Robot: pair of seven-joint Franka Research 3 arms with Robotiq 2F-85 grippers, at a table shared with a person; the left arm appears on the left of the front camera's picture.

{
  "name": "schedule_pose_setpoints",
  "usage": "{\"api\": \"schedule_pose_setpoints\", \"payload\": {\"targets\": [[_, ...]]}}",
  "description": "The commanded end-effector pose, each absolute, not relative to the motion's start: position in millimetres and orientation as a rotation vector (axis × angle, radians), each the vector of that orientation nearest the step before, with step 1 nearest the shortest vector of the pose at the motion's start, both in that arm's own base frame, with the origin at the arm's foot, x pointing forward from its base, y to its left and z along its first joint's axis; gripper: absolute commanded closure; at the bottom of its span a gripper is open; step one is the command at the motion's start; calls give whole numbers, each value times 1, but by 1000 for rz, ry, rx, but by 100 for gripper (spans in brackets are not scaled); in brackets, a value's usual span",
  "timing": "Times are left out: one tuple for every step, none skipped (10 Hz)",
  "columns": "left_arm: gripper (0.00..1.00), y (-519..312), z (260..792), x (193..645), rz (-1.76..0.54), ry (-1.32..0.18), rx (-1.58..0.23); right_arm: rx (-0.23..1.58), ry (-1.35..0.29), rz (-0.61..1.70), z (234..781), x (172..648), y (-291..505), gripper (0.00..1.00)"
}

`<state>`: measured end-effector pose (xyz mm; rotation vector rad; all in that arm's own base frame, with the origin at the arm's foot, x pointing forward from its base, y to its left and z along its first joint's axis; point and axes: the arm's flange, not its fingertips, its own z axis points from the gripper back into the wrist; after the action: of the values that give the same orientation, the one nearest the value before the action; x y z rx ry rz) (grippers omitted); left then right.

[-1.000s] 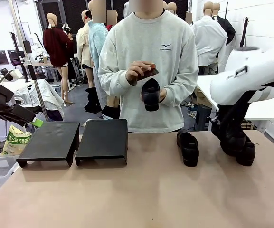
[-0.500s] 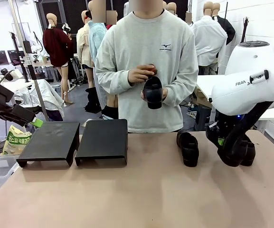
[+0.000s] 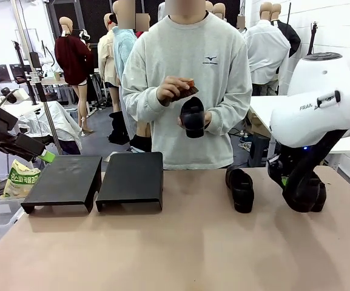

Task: Organize the shoes by placing them on the stand.
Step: Pick up one Shoe and place it in the middle of the table.

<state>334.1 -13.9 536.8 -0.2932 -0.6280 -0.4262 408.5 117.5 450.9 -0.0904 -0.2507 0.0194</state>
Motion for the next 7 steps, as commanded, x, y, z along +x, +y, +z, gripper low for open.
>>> {"api": "schedule_pose_setpoints", "payload": {"targets": [[0, -11, 536, 334, -427, -629, -292, -208, -298, -116, 476, 355, 161, 100], [0, -11, 536, 334, -427, -629, -292, -215, -296, -111, 480, 338, 181, 100], [0, -11, 536, 334, -427, -629, -292, -200, -254, -85, 480, 325, 205, 100], [0, -11, 536, 334, -427, -629, -292, -158, -220, -52, 476, 314, 230, 100], [0, -11, 536, 334, -427, -629, -292, -140, -198, 6, 467, 314, 252, 100], [0, -11, 536, 334, -427, -629, -292, -102, -138, 79, 453, 327, 274, 100], [0, -11, 536, 334, -427, -629, -292, -83, -118, 109, 443, 334, 294, 100]]}}
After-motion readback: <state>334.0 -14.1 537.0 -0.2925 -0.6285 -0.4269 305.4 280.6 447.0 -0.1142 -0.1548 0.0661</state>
